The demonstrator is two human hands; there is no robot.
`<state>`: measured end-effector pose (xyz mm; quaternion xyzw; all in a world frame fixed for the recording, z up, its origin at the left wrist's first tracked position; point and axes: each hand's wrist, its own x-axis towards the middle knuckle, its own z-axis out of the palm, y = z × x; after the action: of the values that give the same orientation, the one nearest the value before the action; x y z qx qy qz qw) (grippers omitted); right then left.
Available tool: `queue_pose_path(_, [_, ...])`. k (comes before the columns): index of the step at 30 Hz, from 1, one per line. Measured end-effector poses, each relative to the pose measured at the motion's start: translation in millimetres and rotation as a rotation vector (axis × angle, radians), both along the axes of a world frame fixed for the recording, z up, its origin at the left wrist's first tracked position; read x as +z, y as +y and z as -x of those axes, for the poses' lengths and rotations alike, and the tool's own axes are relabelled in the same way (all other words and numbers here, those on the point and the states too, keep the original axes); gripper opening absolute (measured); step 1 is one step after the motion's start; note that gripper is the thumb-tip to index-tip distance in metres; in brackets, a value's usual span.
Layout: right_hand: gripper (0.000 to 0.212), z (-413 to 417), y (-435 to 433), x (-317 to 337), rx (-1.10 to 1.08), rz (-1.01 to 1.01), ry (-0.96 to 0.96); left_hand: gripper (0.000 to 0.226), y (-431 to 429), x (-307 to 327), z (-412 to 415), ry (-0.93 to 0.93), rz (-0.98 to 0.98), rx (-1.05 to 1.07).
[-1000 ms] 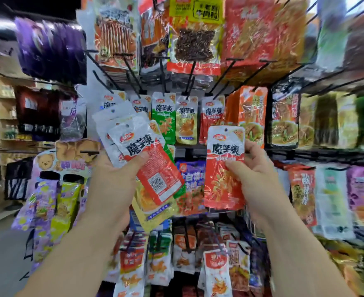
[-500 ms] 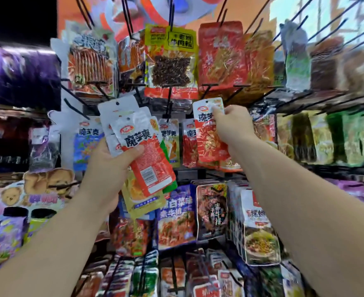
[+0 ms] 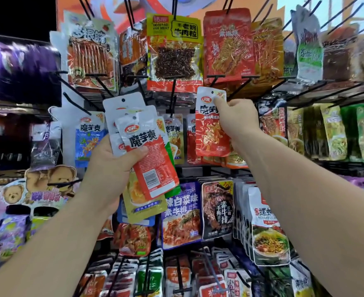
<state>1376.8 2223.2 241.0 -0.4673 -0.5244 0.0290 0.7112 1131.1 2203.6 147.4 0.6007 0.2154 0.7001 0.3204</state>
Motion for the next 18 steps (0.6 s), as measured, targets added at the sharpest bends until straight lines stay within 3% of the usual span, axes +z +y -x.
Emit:
queue_pose_path(4, [0.058, -2.8, 1.2, 1.7, 0.006, -0.015, 0.013, 0.027, -1.5, -2.0, 0.5, 0.002, -0.006, -0.008])
queue_pose_path(12, [0.021, -0.4, -5.0, 5.5, 0.015, -0.033, -0.054, 0.028, -3.8, 0.4, -1.6, 0.007, -0.004, -0.002])
queue_pose_path(18, [0.044, 1.2, -5.1, 12.4, -0.031, -0.043, -0.077, 0.028, -4.6, -0.3, -0.6, 0.015, 0.008, -0.002])
